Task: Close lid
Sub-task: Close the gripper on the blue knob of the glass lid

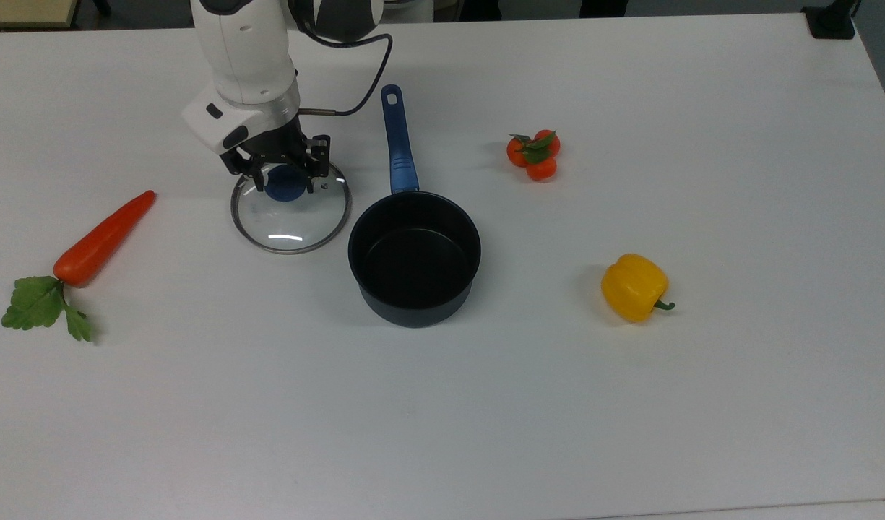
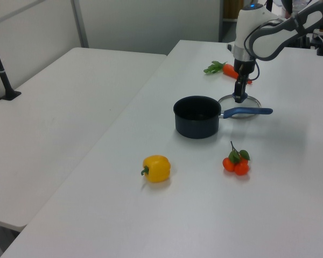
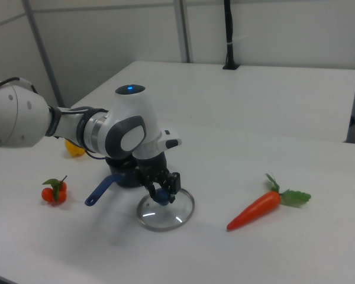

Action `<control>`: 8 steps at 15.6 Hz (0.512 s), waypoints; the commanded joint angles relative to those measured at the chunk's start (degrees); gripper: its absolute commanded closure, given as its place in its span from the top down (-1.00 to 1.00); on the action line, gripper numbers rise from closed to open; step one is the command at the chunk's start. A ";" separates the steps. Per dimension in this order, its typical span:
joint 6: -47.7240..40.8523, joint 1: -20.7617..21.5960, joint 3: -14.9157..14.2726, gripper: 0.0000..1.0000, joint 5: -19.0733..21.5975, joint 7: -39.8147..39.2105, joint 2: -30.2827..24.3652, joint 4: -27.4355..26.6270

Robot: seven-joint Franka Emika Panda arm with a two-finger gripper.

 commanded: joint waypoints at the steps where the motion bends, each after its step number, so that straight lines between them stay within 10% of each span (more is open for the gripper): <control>1: -1.40 0.46 -0.18 0.02 0.20 3.37 -1.63 -1.14; 8: -11.76 -0.16 -0.18 -0.16 0.64 5.13 -2.69 6.93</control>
